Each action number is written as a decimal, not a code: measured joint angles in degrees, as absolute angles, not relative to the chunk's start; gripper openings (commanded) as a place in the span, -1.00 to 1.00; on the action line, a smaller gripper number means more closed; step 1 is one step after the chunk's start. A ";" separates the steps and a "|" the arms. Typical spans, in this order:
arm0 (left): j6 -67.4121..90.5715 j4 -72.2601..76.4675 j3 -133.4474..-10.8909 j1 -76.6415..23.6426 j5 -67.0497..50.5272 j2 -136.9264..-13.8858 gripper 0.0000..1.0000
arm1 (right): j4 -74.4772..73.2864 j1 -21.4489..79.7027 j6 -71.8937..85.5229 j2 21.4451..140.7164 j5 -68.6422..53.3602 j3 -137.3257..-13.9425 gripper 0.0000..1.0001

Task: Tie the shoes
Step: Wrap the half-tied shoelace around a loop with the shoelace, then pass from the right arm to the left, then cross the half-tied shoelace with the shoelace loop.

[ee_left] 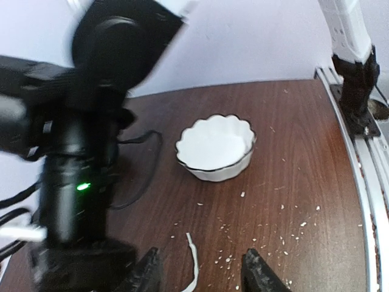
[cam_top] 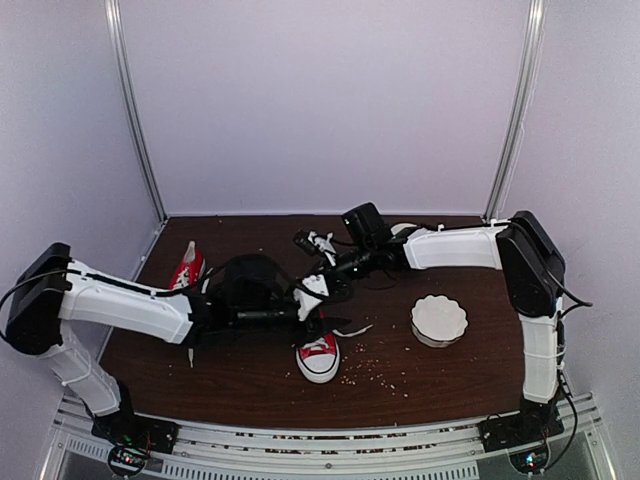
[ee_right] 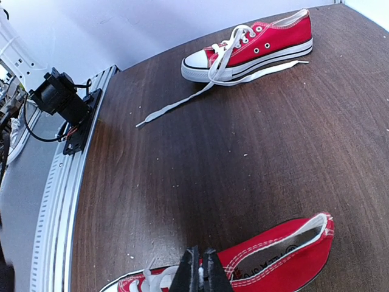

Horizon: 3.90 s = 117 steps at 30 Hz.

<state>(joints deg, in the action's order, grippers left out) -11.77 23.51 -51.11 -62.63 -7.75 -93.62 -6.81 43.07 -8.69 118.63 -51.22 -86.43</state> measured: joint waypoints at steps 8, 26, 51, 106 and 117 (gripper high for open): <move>4.08 39.53 -32.45 -51.07 -3.42 -84.75 0.24 | -5.19 43.59 -7.64 118.63 -51.00 -86.21 -1.00; 22.31 66.92 -28.18 -45.69 -14.90 -106.17 0.23 | -4.32 45.04 -7.31 118.13 -48.88 -83.92 -1.00; 21.34 60.40 -33.12 -44.18 -18.24 -107.28 -0.21 | -4.73 45.91 -7.57 116.57 -48.12 -83.81 -1.00; 16.10 61.32 -32.97 -44.12 -21.15 -108.03 -1.00 | -5.98 40.86 -1.96 118.93 -51.53 -79.94 -0.60; 15.94 61.30 -32.95 -44.12 -21.17 -108.03 -1.00 | -9.69 41.17 -4.54 119.57 -53.01 -80.53 -0.59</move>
